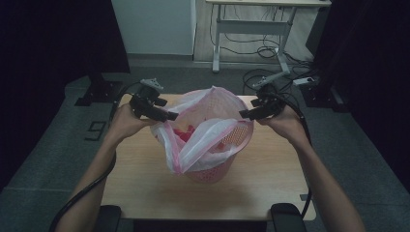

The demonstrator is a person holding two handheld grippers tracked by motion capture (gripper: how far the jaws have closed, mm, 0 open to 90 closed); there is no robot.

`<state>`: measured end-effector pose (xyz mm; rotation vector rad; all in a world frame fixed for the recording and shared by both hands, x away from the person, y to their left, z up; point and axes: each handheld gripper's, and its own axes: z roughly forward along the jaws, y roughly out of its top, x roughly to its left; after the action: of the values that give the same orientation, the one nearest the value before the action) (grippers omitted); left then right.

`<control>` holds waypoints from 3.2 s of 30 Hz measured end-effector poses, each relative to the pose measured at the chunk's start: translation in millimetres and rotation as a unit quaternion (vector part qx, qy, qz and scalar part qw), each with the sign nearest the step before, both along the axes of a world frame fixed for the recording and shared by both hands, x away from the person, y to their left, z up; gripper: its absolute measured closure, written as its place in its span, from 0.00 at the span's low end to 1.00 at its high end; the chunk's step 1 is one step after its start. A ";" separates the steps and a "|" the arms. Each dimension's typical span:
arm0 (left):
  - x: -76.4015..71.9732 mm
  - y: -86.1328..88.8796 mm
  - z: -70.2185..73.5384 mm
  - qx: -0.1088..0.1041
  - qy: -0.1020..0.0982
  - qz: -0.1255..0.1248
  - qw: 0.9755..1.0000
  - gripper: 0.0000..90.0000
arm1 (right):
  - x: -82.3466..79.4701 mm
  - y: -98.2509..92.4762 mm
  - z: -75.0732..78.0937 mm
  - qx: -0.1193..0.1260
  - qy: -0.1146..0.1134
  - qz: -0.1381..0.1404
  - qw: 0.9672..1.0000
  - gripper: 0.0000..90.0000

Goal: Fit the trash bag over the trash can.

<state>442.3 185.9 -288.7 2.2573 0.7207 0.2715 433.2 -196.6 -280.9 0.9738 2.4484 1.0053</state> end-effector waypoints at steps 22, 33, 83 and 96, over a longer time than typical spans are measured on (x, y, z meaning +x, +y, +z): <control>8.8 24.1 2.5 0.011 -0.067 0.073 0.995 0.90 | 23.7 -10.5 -5.4 -0.038 0.006 -0.023 0.999 0.94; 5.0 25.4 16.8 -0.037 -0.037 0.005 0.999 0.41 | 21.3 -11.2 6.5 -0.002 -0.006 -0.008 1.000 0.62; 48.3 23.5 -32.8 -0.011 -0.005 0.037 0.999 0.60 | 73.6 -14.4 -38.4 -0.021 0.064 -0.043 0.997 0.46; 14.5 49.3 3.9 -0.043 -0.005 0.011 0.999 0.38 | 17.5 -38.6 3.0 0.015 0.026 0.007 1.000 0.38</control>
<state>456.9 235.1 -284.7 2.1670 0.7393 0.2569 450.7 -235.3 -278.0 1.0056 2.4928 1.0378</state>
